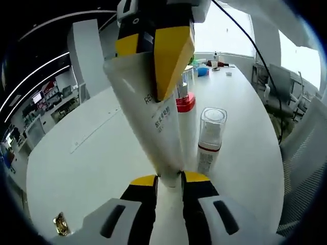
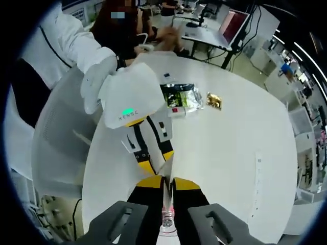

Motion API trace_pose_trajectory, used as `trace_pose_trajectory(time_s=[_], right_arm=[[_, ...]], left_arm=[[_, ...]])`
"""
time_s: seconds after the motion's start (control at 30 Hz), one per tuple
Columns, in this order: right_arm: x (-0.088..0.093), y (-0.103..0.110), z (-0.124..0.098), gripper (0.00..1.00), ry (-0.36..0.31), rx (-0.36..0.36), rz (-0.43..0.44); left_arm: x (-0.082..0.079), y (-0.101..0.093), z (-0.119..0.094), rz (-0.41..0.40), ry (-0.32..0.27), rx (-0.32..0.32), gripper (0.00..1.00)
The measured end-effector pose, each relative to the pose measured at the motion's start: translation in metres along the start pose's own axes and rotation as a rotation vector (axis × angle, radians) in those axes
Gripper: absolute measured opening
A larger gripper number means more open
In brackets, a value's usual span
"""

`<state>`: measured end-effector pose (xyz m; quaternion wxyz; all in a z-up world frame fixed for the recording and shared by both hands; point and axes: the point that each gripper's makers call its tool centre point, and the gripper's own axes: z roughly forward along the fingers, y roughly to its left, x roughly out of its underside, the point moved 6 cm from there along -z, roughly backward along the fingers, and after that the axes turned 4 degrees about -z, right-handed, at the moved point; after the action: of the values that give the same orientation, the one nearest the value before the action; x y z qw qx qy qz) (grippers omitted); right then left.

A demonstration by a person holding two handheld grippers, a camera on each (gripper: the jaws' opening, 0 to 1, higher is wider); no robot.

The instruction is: Arrange the skincare products in the storage area until every visible bottle or jar stands upright without overlapping.

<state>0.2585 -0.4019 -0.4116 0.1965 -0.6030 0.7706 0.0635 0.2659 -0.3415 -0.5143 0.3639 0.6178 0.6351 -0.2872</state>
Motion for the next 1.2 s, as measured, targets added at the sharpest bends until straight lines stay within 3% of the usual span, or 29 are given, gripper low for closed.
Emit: trace_pose_trajectory(time_s=[1.2], right_arm=[[0.0101, -0.0019, 0.0061, 0.00, 0.054, -0.001, 0.019]], left_arm=[[-0.0011, 0.0011, 0.0092, -0.001, -0.003, 0.018, 0.19]])
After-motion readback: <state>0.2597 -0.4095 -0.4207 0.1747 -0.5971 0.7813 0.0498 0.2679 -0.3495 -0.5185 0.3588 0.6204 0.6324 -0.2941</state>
